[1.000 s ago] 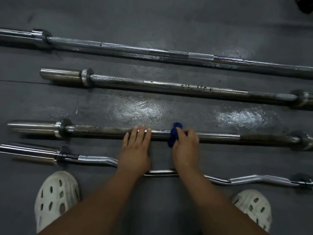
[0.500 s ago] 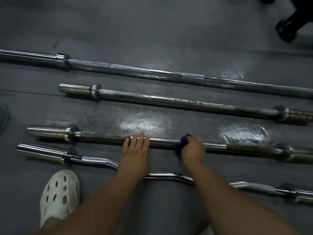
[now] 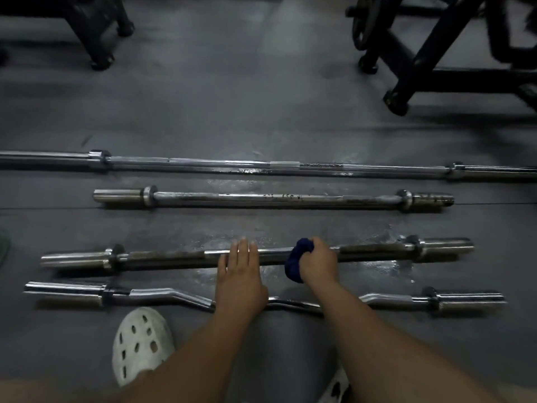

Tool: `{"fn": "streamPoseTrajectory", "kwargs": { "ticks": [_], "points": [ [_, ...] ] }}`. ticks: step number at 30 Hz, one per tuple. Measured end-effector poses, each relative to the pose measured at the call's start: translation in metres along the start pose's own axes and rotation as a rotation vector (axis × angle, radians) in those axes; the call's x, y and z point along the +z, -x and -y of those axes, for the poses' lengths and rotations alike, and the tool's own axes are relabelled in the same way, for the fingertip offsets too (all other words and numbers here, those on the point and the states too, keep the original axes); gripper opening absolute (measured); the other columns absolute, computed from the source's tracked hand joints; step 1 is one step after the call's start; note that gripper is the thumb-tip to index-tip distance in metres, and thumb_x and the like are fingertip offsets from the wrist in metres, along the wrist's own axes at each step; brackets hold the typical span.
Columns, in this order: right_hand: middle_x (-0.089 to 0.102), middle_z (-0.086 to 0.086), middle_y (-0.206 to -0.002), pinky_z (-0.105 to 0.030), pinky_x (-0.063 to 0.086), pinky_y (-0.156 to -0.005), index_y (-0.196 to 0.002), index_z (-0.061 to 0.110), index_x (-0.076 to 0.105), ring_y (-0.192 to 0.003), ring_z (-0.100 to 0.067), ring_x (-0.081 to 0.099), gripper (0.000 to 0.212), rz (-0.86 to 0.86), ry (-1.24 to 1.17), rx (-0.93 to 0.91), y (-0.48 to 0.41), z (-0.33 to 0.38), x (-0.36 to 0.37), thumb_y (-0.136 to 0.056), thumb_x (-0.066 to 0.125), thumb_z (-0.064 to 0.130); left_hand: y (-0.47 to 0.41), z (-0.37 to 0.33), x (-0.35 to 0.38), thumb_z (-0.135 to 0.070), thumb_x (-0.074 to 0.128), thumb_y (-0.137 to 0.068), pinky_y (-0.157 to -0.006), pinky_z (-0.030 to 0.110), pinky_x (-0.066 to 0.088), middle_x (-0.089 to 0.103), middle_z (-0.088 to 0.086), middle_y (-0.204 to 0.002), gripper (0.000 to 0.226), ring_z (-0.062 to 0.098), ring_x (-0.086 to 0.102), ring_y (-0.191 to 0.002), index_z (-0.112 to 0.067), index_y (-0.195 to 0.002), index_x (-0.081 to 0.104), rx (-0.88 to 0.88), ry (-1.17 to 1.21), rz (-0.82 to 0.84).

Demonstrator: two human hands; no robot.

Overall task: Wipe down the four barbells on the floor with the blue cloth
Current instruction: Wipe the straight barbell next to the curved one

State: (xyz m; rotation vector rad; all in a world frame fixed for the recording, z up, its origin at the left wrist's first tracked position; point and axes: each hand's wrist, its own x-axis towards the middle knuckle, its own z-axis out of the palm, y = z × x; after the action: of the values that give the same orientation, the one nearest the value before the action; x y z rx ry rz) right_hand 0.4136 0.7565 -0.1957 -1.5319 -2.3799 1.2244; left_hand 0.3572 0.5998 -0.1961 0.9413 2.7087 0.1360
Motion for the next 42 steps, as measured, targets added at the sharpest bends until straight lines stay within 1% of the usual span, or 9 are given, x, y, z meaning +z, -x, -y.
{"fn": "streamPoseTrajectory", "kwargs": {
  "ticks": [7, 10, 15, 20, 24, 27, 31, 35, 42],
  "points": [
    [0.06, -0.006, -0.102, -0.032, 0.049, -0.073, -0.084, 0.021, 0.058, -0.084, -0.02, 0.058, 0.028, -0.014, -0.089, 0.046, -0.003, -0.027, 0.019, -0.083, 0.04, -0.001, -0.022, -0.003, 0.029, -0.034, 0.049, -0.092, -0.122, 0.046, 0.0, -0.01, 0.008, -0.166, 0.088, 0.025, -0.009, -0.152, -0.013, -0.157, -0.006, 0.058, -0.057, 0.104],
    [0.056, -0.004, -0.102, -0.028, 0.043, -0.067, -0.076, 0.024, 0.055, -0.08, -0.018, 0.056, 0.029, 0.009, -0.059, 0.015, -0.017, -0.035, 0.031, -0.082, 0.042, 0.0, -0.04, -0.007, 0.036, -0.033, 0.047, -0.09, -0.123, 0.046, 0.002, -0.008, 0.008, -0.166, 0.086, 0.025, -0.007, -0.153, -0.013, -0.157, -0.003, 0.08, -0.045, 0.132],
    [0.054, -0.007, -0.117, -0.024, 0.039, -0.083, -0.112, 0.018, 0.068, -0.095, -0.023, 0.056, 0.032, -0.141, 0.005, -0.051, -0.068, -0.04, 0.048, -0.09, 0.05, 0.004, -0.071, 0.011, 0.058, -0.032, 0.05, -0.089, -0.123, 0.044, 0.0, -0.012, 0.005, -0.166, 0.09, 0.023, -0.009, -0.152, -0.015, -0.158, -0.006, 0.065, 0.005, 0.188],
    [0.048, -0.011, -0.122, -0.038, 0.046, -0.094, -0.119, 0.014, 0.065, -0.107, -0.031, 0.052, 0.028, -0.301, 0.124, 0.087, -0.093, -0.055, 0.072, -0.093, 0.054, 0.017, -0.089, 0.041, 0.084, -0.034, 0.056, -0.083, -0.123, 0.046, 0.004, -0.006, 0.006, -0.167, 0.095, 0.024, -0.003, -0.153, -0.014, -0.158, 0.001, 0.06, -0.002, 0.205],
    [0.052, -0.011, -0.112, -0.039, 0.044, -0.092, -0.11, 0.014, 0.066, -0.106, -0.03, 0.046, 0.024, -0.154, 0.19, -0.157, -0.07, -0.029, 0.12, -0.088, 0.058, 0.017, -0.088, 0.04, 0.103, -0.037, 0.058, -0.068, -0.119, 0.051, 0.016, 0.021, 0.014, -0.163, 0.097, 0.031, 0.02, -0.15, -0.006, -0.154, 0.027, 0.055, 0.026, 0.127],
    [0.049, -0.006, -0.11, -0.034, 0.045, -0.087, -0.111, 0.018, 0.065, -0.105, -0.022, 0.044, 0.026, 0.028, 0.208, -0.332, -0.058, -0.015, 0.13, -0.087, 0.057, 0.017, -0.085, 0.043, 0.109, -0.036, 0.059, -0.07, -0.118, 0.05, 0.016, 0.028, 0.015, -0.16, 0.091, 0.032, 0.027, -0.148, -0.004, -0.152, 0.033, 0.072, 0.057, 0.057],
    [0.05, -0.012, -0.108, -0.037, 0.045, -0.087, -0.108, 0.011, 0.066, -0.103, -0.031, 0.049, 0.024, -0.16, 0.228, -0.187, -0.085, -0.046, 0.089, -0.085, 0.058, 0.009, -0.079, 0.048, 0.109, -0.032, 0.066, -0.058, -0.118, 0.052, 0.023, 0.025, 0.011, -0.162, 0.106, 0.03, 0.023, -0.149, -0.007, -0.154, 0.029, 0.1, 0.009, 0.108],
    [0.049, -0.011, -0.12, -0.041, 0.045, -0.088, -0.122, 0.018, 0.061, -0.112, -0.031, 0.044, 0.038, -0.287, 0.228, -0.052, -0.099, -0.06, 0.069, -0.088, 0.054, 0.004, -0.073, 0.046, 0.11, -0.032, 0.067, -0.061, -0.119, 0.052, 0.023, 0.023, 0.01, -0.163, 0.106, 0.029, 0.019, -0.151, -0.008, -0.155, 0.025, 0.088, 0.001, 0.108],
    [0.048, -0.006, -0.111, -0.032, 0.046, -0.084, -0.109, 0.022, 0.067, -0.103, -0.022, 0.045, 0.031, -0.029, 0.247, -0.346, -0.059, -0.046, 0.1, -0.08, 0.063, 0.013, -0.057, 0.046, 0.112, -0.031, 0.066, -0.059, -0.117, 0.054, 0.026, 0.023, 0.012, -0.162, 0.107, 0.03, 0.021, -0.15, -0.007, -0.155, 0.026, 0.096, -0.013, 0.124]
  ]
}}
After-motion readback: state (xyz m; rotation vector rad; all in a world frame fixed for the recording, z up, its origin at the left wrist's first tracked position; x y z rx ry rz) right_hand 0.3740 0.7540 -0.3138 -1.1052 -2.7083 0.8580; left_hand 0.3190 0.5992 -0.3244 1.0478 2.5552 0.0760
